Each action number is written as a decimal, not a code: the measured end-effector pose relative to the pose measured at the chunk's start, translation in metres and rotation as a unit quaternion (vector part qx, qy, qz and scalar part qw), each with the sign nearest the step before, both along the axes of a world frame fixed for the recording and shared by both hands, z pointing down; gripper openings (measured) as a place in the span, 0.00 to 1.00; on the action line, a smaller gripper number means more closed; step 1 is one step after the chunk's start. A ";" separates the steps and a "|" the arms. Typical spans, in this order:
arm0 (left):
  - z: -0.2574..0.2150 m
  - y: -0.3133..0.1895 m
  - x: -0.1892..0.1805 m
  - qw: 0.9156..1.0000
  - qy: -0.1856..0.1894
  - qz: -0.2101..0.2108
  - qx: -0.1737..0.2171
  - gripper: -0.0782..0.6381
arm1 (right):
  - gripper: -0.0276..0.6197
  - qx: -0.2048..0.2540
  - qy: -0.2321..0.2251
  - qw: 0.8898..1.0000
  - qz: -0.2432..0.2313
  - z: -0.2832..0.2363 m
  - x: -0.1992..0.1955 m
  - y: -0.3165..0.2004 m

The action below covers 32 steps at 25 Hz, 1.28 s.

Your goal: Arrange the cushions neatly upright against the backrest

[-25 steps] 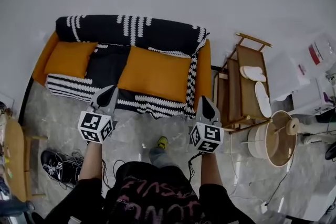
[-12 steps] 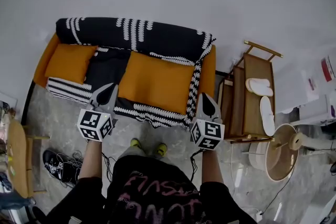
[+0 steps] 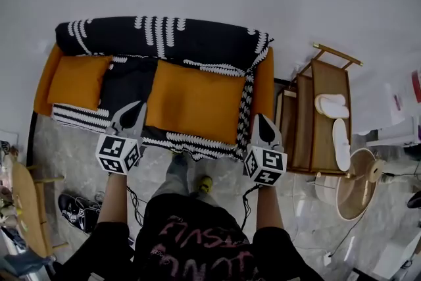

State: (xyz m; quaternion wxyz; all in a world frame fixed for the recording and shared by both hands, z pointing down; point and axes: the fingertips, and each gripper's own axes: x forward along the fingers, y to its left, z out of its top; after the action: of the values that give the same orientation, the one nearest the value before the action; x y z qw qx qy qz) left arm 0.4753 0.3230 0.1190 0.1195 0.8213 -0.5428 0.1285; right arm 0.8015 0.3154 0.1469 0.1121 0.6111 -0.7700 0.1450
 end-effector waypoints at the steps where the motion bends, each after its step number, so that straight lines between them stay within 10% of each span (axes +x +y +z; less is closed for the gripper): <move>1: 0.008 -0.008 -0.003 1.000 0.002 0.004 -0.008 0.11 | 0.06 -0.007 0.002 1.000 0.007 0.006 0.000 -0.005; 15: 0.148 -0.107 -0.044 0.991 0.005 0.026 -0.130 0.12 | 0.09 -0.110 0.012 0.993 0.044 0.117 -0.011 -0.077; 32: 0.343 -0.160 -0.066 0.965 -0.011 0.049 -0.256 0.46 | 0.30 -0.257 0.035 0.966 0.021 0.320 -0.022 -0.114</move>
State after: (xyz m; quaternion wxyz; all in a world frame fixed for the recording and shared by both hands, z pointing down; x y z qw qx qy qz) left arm 0.4091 0.1627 0.4616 0.3131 0.7877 -0.4518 0.2782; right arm 0.7792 0.2013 0.4669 0.2893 0.5824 -0.6897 0.3184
